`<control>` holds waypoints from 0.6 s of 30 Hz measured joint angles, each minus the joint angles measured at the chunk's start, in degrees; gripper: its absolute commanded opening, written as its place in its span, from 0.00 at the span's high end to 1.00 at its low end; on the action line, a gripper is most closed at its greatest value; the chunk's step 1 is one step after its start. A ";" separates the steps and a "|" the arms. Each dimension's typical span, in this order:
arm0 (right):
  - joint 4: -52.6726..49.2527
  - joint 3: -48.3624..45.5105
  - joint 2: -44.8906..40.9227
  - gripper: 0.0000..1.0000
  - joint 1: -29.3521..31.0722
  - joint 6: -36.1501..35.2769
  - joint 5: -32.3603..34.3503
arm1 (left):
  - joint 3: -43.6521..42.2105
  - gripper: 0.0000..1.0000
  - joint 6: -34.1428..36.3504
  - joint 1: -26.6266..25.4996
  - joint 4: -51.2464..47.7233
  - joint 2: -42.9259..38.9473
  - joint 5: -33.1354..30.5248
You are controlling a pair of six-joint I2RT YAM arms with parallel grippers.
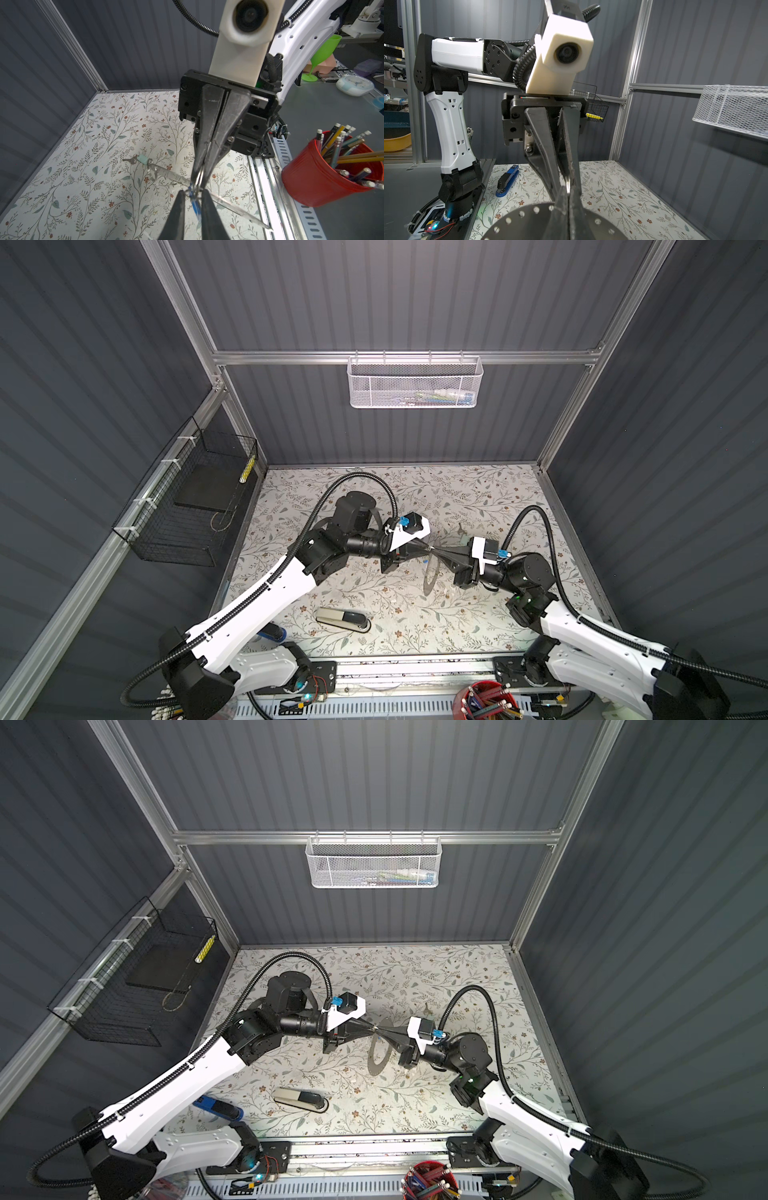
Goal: Put the keys on the keyring
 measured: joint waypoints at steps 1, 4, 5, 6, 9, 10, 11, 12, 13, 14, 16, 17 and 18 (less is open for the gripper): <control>0.09 0.11 0.11 1.00 -0.07 0.07 -0.11 | 0.00 0.96 0.02 0.00 -0.04 0.00 0.15; 0.28 0.48 0.39 1.00 -0.17 0.04 -0.70 | 0.04 1.00 0.13 0.20 0.04 -0.04 0.48; 0.26 0.59 0.50 1.00 -0.15 0.04 -0.76 | 0.04 1.00 0.15 0.26 0.04 -0.07 0.57; 0.26 0.70 0.66 1.00 -0.17 0.02 -0.79 | 0.07 1.00 0.17 0.37 0.04 -0.11 0.59; 0.13 0.98 0.85 0.82 -0.15 -0.07 -0.81 | 0.09 1.00 0.44 0.44 -0.02 -0.22 0.52; -0.07 1.03 0.83 0.77 -0.15 0.04 -0.63 | 0.22 1.00 0.61 0.42 -0.24 -0.20 0.44; -0.48 1.20 0.74 0.74 -0.15 -0.44 -0.11 | 0.39 1.00 1.01 0.35 -0.79 -0.17 0.31; -1.29 1.44 0.50 0.70 -0.15 -1.05 0.55 | 0.74 1.00 1.29 0.31 -1.60 -0.11 0.02; -2.47 1.60 0.02 0.67 -0.13 -1.64 1.16 | 1.31 1.00 1.66 0.31 -2.58 0.02 -0.42; -4.22 1.68 -0.94 0.63 -0.13 -2.45 2.12 | 2.23 1.00 2.10 0.31 -3.78 0.31 -1.01; -8.98 2.19 -3.50 0.61 -0.13 -4.87 3.80 | 4.92 1.00 3.02 0.31 -6.67 1.27 -2.40; -12.66 3.10 -4.90 0.61 -0.15 -6.62 4.76 | 6.51 1.00 3.45 0.31 -8.13 1.95 -3.15; -16.50 4.50 -6.05 0.61 -0.13 -8.41 5.62 | 8.33 1.00 4.07 0.28 -9.94 2.80 -4.02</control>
